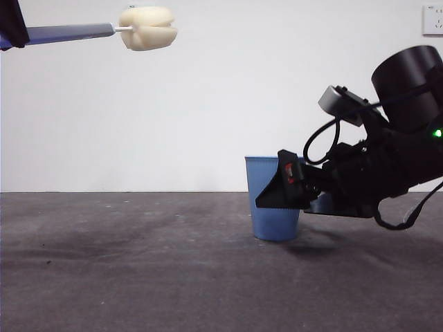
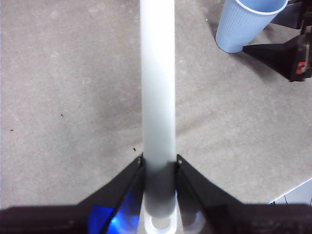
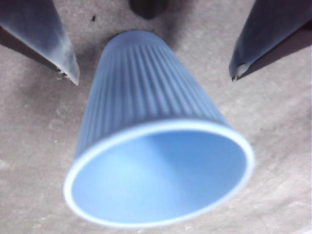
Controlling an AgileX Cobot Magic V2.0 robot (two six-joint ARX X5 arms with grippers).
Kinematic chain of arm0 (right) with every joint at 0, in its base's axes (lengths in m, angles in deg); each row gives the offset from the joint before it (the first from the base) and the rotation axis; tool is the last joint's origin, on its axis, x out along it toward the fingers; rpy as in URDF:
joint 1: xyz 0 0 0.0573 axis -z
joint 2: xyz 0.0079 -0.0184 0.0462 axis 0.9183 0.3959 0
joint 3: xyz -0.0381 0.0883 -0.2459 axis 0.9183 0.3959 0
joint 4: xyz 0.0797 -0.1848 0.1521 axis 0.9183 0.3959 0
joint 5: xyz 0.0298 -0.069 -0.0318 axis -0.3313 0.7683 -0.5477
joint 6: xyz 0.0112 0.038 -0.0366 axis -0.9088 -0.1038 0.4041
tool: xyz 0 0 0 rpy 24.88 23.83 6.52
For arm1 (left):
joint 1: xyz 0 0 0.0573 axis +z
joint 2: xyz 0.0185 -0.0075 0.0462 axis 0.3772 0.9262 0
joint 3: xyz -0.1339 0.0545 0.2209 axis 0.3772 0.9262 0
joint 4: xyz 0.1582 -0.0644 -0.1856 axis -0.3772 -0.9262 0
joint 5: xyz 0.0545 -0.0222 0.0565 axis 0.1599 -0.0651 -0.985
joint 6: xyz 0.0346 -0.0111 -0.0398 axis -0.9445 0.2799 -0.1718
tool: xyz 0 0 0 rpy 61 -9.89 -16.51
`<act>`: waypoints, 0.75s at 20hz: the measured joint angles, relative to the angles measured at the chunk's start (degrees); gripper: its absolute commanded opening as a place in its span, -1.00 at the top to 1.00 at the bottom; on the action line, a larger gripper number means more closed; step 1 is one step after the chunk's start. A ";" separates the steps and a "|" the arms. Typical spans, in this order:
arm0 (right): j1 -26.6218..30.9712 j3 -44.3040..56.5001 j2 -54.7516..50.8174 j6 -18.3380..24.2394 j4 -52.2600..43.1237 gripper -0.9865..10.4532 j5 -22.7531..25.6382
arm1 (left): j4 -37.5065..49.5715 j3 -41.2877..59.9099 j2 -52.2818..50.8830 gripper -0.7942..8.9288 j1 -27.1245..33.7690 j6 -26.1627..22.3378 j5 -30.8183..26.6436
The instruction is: Pick up the cup brush,pick up the cup,insert the brush into the cup,clean the cup,put the cup brush back,put the cup back to the fixed position on the table
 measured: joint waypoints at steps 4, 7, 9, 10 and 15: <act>-0.81 -2.86 3.63 -0.20 -1.27 -0.16 0.00 | 0.00 0.00 0.00 0.85 0.00 0.02 -0.02; -1.14 -5.49 4.66 -0.79 -1.51 -0.15 0.00 | -0.02 0.00 0.00 0.85 0.00 0.02 -0.02; -1.14 -6.71 5.14 -1.27 -1.53 0.00 0.13 | 0.00 0.00 0.00 0.85 0.00 0.02 -0.02; -1.14 -6.95 5.33 -1.51 -1.51 0.11 0.31 | 0.00 0.00 0.00 0.85 0.00 0.02 -0.02; -1.09 -6.99 6.05 -1.68 -1.60 0.64 1.38 | 0.00 0.00 0.00 0.85 0.00 0.02 -0.02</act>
